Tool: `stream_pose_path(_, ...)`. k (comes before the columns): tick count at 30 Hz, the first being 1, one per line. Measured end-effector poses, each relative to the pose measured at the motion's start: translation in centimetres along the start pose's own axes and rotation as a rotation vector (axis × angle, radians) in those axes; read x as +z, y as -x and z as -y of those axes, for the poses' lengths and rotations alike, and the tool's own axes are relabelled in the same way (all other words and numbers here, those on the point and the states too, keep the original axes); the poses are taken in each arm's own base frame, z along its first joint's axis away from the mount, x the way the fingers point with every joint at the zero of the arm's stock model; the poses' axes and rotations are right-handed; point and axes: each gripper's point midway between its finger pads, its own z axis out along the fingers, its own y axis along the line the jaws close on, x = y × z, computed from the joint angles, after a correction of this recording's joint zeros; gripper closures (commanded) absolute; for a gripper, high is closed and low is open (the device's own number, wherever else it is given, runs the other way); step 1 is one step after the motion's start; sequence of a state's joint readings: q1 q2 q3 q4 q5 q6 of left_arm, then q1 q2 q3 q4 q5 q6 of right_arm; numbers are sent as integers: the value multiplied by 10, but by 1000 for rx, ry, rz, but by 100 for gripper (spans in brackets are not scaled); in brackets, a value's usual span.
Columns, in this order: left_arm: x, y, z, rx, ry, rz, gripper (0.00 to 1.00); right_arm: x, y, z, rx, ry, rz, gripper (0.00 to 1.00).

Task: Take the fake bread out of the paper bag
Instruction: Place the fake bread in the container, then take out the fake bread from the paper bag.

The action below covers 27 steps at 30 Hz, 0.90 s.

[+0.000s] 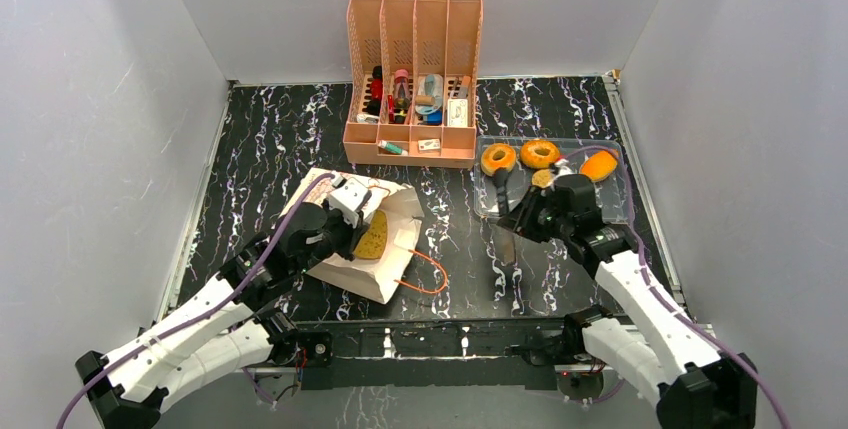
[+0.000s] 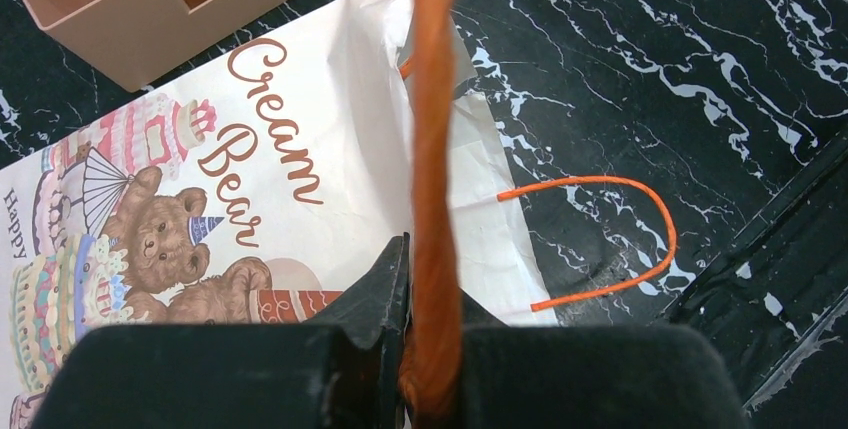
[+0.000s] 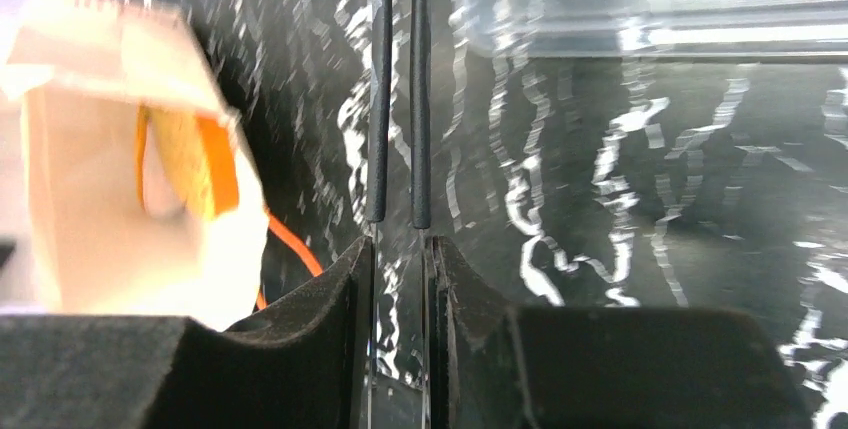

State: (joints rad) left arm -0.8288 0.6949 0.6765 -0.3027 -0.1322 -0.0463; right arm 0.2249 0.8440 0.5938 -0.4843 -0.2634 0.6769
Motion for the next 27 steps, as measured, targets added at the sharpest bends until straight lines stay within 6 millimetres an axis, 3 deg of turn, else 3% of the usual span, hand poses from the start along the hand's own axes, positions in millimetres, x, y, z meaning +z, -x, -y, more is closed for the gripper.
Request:
stream_pose_path(4,2,-2,2,19,-15,-6,100,-6,-34,-45,-138,119,-101,83)
stream_pose_path(9,3,-3,5,33,-32,-2,100,-19,-77,-82,-241,225,-199,83)
stream_pose_path(20,1,-8,5,55,-44,4,100,-52,-164,-123,-323,364,-397,80)
stream_pose_path(27,-1,-9,11,59,-79,7,100,-35,-188,-134,-289,355,-452,74)
